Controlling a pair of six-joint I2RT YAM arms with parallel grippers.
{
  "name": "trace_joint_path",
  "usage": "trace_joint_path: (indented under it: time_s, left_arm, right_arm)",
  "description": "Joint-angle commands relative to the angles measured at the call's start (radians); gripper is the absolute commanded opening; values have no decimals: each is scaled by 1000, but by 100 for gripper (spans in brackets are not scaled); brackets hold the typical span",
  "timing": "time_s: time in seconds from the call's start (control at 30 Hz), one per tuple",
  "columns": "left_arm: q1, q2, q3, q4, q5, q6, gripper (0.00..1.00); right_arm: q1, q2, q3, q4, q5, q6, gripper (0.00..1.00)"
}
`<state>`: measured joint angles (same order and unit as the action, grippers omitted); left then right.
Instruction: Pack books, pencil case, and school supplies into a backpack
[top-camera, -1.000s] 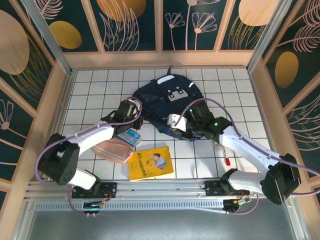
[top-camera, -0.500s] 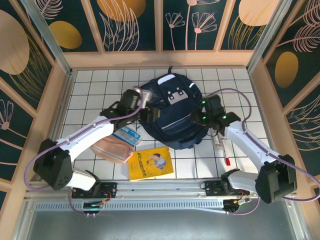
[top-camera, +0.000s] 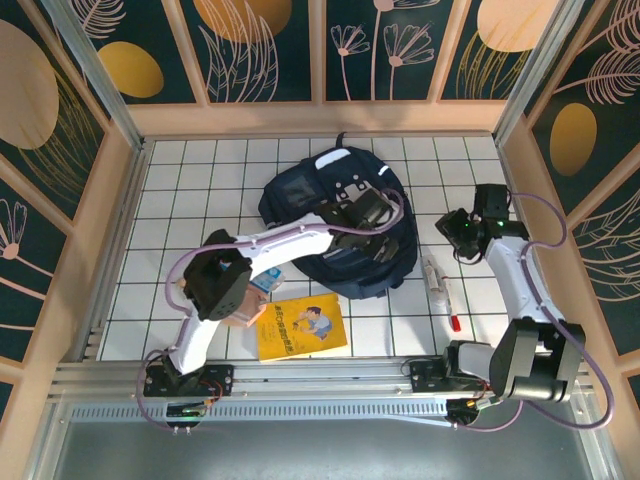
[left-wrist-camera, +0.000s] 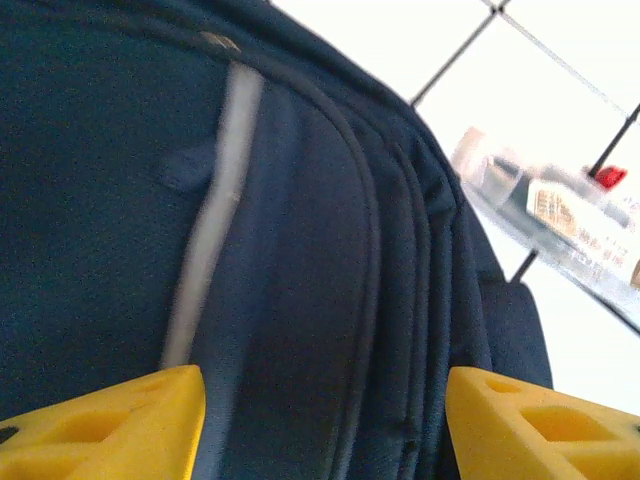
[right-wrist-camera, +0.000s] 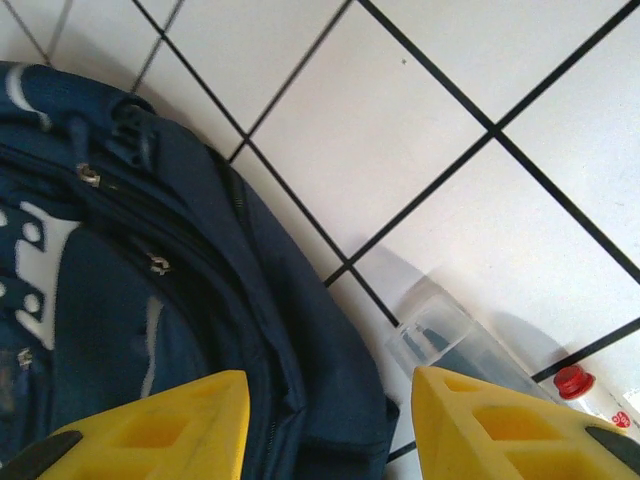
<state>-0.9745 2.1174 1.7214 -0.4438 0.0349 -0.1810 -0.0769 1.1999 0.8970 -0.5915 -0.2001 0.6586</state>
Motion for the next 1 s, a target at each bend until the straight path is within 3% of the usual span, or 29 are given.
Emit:
trace_joint_path:
  time_s: [0.0,0.23,0.27,0.4,0.5,0.57,0.63,0.7,0.87,0.93,0.97]
  left_arm:
    - [-30,45,64,-93,-65,19,66]
    - [-30,91,67,-122,-286,-24,61]
    - [-30,93,70,-131,-314,-26,58]
    - [-29,51,31,-110,-384,-18,28]
    - [-30,24,-10,-82,-432,20,23]
    - [-29,21,-22,-84,-422,58,25]
    - [-30,21,-54,-62,-358,106,41]
    - [-30,25,-88,-45,-343,128,51]
    - [-21,33,-96,-66,-422,129,51]
    - [-5,33,-106,-51,-423,131,36]
    - [7,35,-110,-48,-415,128,19]
  right_arm:
    - [-6,-34,-23,24,-54,11,47]
    - [-7,-38,-29,35,-96,-20,46]
    - [-7,-43,-31,43,-115,-21,45]
    - [-6,-71,-47,79,-157,-16,43]
    - [-6,-81,-48,66,-143,-24,43]
    - [-7,-88,-61,67,-146,-22,43]
    - [-6,-91,-74,76,-154,-17,43]
    - [-6,-90,-80,73,-160,-17,43]
    - [-5,-104,-90,73,-172,-11,42]
    - [-5,-104,-91,75,-171,-17,42]
    - [-5,-104,-90,71,-171,-19,42]
